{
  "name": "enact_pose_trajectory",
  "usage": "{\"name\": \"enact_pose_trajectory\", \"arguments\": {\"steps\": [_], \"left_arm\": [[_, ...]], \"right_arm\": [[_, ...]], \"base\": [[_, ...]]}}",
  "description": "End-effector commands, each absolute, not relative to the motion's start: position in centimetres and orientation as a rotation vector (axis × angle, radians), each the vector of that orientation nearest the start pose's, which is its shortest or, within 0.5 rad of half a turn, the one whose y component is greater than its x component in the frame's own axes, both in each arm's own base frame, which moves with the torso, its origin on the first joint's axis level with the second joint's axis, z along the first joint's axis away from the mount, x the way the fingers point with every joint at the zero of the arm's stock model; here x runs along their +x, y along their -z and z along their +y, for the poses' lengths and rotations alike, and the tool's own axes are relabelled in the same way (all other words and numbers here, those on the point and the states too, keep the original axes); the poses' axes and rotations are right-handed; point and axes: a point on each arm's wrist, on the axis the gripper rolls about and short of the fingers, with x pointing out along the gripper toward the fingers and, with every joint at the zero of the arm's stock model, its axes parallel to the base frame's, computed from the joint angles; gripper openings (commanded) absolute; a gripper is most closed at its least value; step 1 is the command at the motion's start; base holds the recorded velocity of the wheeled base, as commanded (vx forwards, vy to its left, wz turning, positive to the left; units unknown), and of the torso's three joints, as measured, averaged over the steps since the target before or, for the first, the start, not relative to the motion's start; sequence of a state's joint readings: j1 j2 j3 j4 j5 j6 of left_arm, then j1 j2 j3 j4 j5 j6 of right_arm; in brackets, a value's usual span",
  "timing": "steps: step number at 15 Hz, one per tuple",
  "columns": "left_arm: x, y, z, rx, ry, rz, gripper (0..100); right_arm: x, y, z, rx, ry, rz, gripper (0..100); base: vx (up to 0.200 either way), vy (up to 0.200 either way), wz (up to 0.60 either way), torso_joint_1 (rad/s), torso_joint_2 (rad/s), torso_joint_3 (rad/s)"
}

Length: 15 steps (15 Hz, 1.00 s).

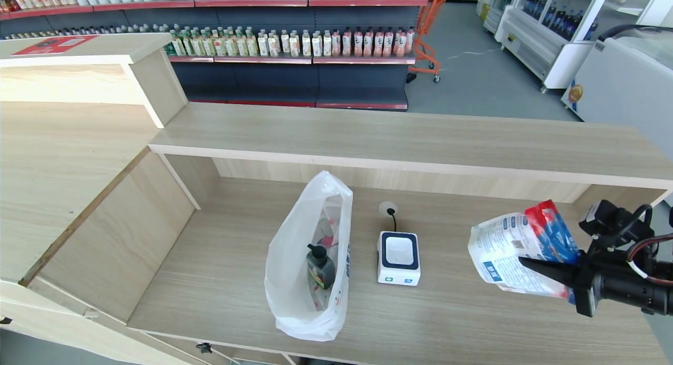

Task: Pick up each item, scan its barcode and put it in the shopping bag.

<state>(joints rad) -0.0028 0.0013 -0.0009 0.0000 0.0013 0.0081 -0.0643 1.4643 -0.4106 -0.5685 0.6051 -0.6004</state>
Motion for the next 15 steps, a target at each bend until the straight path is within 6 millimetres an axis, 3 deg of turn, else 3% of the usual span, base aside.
{"name": "enact_pose_trajectory", "arguments": {"steps": [1, 5, 10, 15], "left_arm": [[-2.3, -7.6, 0.0, 0.005, 0.002, 0.002, 100], [-2.3, -7.6, 0.0, 0.006, 0.000, 0.000, 100], [-2.3, -7.6, 0.0, 0.006, 0.000, 0.002, 100], [-2.3, -7.6, 0.0, 0.006, 0.000, 0.000, 100]], "right_arm": [[21.8, -12.9, 0.9, -0.416, -0.675, 0.331, 0], [24.7, -10.9, 3.5, -0.464, -0.739, 0.286, 0], [28.7, -7.6, 5.6, -0.635, -0.762, 0.045, 0], [29.2, -5.0, 7.1, -0.677, -0.804, -0.015, 0]], "base": [[0.000, 0.000, 0.00, 0.000, 0.00, 0.000], [0.000, 0.000, 0.00, 0.000, 0.00, 0.000], [0.000, 0.000, 0.00, 0.000, 0.00, 0.000], [0.000, 0.000, 0.00, 0.000, 0.00, 0.000]]}}
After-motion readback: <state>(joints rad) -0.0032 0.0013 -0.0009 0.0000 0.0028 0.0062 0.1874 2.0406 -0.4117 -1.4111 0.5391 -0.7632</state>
